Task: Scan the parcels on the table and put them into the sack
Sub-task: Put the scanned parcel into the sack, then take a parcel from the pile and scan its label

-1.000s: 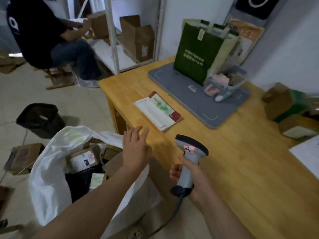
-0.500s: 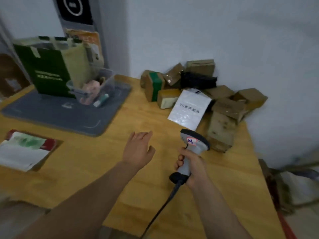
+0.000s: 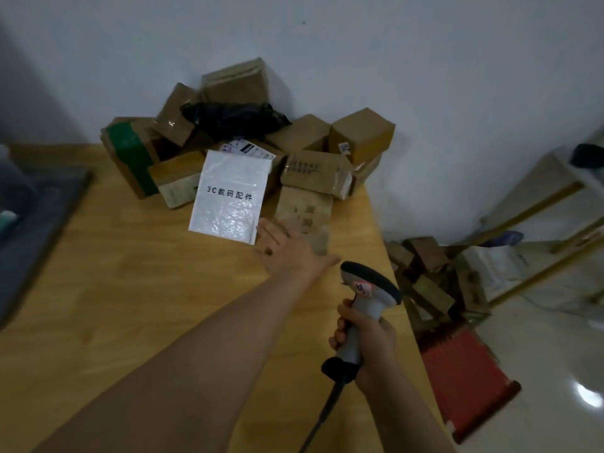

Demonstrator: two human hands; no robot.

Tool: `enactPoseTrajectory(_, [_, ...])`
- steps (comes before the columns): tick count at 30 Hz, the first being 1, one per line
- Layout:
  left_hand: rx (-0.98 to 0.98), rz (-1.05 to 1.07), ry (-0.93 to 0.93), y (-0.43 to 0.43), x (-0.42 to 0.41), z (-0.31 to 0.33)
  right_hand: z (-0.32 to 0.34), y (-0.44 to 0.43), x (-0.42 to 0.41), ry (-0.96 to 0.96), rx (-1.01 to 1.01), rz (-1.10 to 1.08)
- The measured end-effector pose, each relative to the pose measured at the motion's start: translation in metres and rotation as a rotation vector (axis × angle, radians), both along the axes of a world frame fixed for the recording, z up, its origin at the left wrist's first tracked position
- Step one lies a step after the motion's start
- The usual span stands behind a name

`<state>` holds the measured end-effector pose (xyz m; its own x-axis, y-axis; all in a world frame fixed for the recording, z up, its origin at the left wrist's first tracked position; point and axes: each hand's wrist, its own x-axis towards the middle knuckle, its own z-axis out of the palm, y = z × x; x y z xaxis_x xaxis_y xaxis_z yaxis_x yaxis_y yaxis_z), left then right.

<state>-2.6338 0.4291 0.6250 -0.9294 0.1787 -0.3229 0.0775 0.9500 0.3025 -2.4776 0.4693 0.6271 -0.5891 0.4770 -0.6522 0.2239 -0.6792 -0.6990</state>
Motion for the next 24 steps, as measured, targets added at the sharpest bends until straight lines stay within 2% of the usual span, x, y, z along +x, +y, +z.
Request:
enactPoseTrajectory(5, [-0.066, 0.026, 0.059, 0.01, -0.013, -0.017, -0.008, 0.015, 0.001, -0.012, -0.006, 0.047])
enactPoseTrajectory(8, [0.008, -0.006, 0.038, -0.023, -0.007, -0.012, -0.007, 0.015, -0.003, -0.018, -0.022, 0.086])
enactPoseTrajectory(10, [0.179, 0.052, -0.091, -0.059, 0.0, -0.008, -0.006, 0.01, -0.007, -0.017, -0.042, 0.103])
enactPoseTrajectory(14, [0.725, 0.267, -0.345, -0.135, 0.027, -0.002, -0.005, -0.012, -0.011, -0.024, -0.066, 0.18])
enactPoseTrajectory(16, [0.811, 0.326, -0.347, -0.161, 0.036, 0.0, -0.005, -0.026, -0.01, -0.04, -0.062, 0.213])
enactPoseTrajectory(18, [0.763, 0.303, -0.159, -0.177, 0.036, 0.001, -0.005, -0.04, -0.009, -0.059, -0.062, 0.231])
enactPoseTrajectory(20, [0.631, 0.141, 0.009, -0.181, 0.034, 0.008, -0.002, -0.051, -0.006, -0.061, -0.066, 0.24])
enactPoseTrajectory(24, [0.086, 0.072, 0.001, -0.161, 0.038, 0.019, 0.006, -0.06, 0.0, -0.039, -0.057, 0.251])
